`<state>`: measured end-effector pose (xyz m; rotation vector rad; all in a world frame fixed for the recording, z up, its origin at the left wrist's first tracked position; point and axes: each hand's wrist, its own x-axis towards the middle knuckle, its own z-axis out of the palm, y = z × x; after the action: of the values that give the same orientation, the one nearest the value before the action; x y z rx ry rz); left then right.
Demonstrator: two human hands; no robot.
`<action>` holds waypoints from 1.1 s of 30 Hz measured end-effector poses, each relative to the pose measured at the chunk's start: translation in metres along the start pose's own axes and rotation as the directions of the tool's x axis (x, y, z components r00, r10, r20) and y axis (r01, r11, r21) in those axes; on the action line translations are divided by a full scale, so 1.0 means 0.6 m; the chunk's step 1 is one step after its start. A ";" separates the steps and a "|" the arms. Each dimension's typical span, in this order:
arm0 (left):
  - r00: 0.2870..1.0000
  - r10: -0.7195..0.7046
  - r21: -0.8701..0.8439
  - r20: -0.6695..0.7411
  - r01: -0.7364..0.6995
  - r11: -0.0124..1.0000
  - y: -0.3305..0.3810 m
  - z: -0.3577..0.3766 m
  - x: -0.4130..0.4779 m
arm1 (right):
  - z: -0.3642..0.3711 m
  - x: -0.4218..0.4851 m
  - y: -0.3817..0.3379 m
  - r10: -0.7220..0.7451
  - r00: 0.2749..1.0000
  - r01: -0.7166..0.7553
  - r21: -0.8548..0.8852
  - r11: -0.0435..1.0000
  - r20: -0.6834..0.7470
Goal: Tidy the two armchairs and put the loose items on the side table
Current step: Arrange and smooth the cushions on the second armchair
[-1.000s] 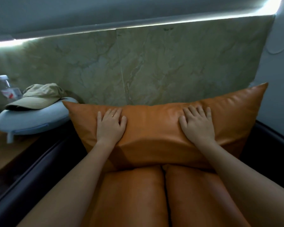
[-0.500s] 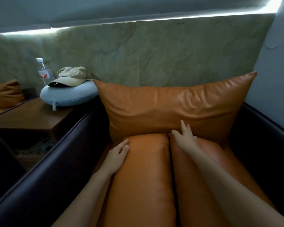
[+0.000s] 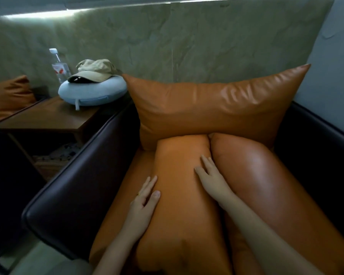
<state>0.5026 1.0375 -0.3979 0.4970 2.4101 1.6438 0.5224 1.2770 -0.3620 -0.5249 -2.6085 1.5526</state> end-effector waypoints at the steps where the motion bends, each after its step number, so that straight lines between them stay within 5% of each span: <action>1: 1.000 -0.012 -0.015 0.011 0.012 1.000 -0.003 -0.001 -0.002 | 0.005 -0.008 0.002 -0.003 1.000 0.003 -0.018 1.000 -0.012; 7: 0.996 -0.077 -0.148 0.034 0.081 0.986 -0.025 -0.021 -0.032 | 0.031 -0.041 -0.014 0.017 0.995 -0.023 -0.064 0.998 -0.098; 15: 0.999 0.019 0.061 -0.042 -0.016 0.998 -0.025 -0.073 -0.073 | 0.074 -0.052 -0.080 -0.030 0.999 0.028 -0.156 0.987 -0.012; 19: 0.997 -0.003 0.048 -0.076 0.007 0.999 -0.027 -0.083 -0.082 | 0.087 -0.064 -0.083 -0.153 0.988 0.153 -0.049 0.987 -0.007; 25: 0.979 -0.092 -0.075 -0.183 0.080 0.994 -0.035 -0.088 -0.094 | 0.085 -0.065 -0.031 -0.243 0.968 0.249 0.376 0.893 -0.063; 29: 0.981 -0.100 -0.032 -0.165 0.096 0.995 -0.034 -0.082 -0.100 | 0.139 -0.080 -0.018 -0.310 0.925 0.355 0.205 0.912 -0.219; 31: 0.980 -0.097 -0.005 -0.172 0.098 0.995 -0.034 -0.081 -0.106 | 0.157 -0.082 -0.030 -0.143 0.935 0.229 0.247 0.941 -0.324; 33: 0.979 -0.098 0.011 -0.176 0.102 0.995 -0.034 -0.082 -0.112 | 0.159 -0.075 -0.042 0.096 0.962 0.024 0.434 0.901 -0.254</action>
<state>0.5448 0.9631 -0.4010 0.2376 2.5308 1.6874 0.5370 1.1712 -0.3820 -0.6859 -1.9800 1.8486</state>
